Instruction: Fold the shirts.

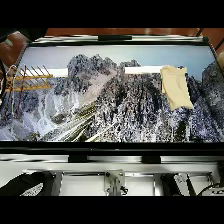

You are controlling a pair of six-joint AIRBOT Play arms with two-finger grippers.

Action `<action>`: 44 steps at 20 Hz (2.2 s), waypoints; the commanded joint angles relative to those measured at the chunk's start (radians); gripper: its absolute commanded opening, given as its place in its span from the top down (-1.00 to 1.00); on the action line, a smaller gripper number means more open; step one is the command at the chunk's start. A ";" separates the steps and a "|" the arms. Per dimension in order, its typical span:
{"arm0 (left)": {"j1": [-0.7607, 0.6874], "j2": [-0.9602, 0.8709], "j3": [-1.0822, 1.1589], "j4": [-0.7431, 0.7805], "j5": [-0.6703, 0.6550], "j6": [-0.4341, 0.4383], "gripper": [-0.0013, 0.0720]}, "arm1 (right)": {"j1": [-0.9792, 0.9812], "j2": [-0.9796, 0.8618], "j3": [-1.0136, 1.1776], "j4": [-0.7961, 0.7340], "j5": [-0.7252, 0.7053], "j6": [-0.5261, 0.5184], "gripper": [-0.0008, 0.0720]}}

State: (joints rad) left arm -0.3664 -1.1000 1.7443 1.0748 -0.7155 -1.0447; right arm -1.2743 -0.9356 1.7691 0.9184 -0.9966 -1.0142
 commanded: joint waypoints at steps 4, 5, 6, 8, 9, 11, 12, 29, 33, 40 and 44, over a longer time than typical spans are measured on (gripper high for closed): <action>-0.002 -0.028 0.000 0.017 0.000 -0.043 -0.49 | -0.002 0.079 0.000 0.290 -0.151 -0.110 -0.36; -0.002 -0.038 0.000 0.017 0.000 -0.043 -0.49 | -0.002 0.096 0.000 0.335 -0.191 -0.140 -0.36; -0.002 -0.045 0.000 0.017 0.000 -0.043 -0.49 | -0.002 0.115 0.000 0.385 -0.241 -0.159 -0.36; -0.002 -0.057 0.000 0.018 0.000 -0.042 -0.49 | -0.002 0.147 0.000 0.489 -0.358 -0.208 -0.37; -0.002 -0.061 0.000 0.018 0.000 -0.042 -0.49 | -0.002 0.158 0.000 0.517 -0.427 -0.232 -0.37; -0.002 -0.064 0.000 0.018 0.000 -0.042 -0.49 | -0.002 0.168 0.000 0.523 -0.574 -0.283 -0.37; -0.002 -0.064 0.000 0.018 -0.001 -0.042 -0.49 | -0.002 0.168 0.000 0.523 -0.634 -0.299 -0.37; -0.002 -0.080 0.000 0.019 -0.164 -0.042 -0.49 | -0.002 0.153 0.214 0.563 -0.607 -0.383 -0.37; -0.002 -0.105 0.000 0.018 -0.165 -0.042 -0.49 | -0.002 0.153 0.233 0.499 -0.509 -0.382 -0.37; -0.002 -0.130 0.000 0.018 -0.150 -0.042 -0.49 | -0.002 0.154 0.233 0.574 -0.235 -0.398 -0.37; -0.002 -0.138 0.000 0.018 -0.150 -0.042 -0.50 | -0.002 0.148 0.233 0.945 -0.002 -0.586 -0.37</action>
State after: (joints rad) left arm -0.3679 -1.2316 1.7439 1.0931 -0.8700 -1.0874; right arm -1.2762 -0.7826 2.0006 1.6035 -1.1759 -1.4742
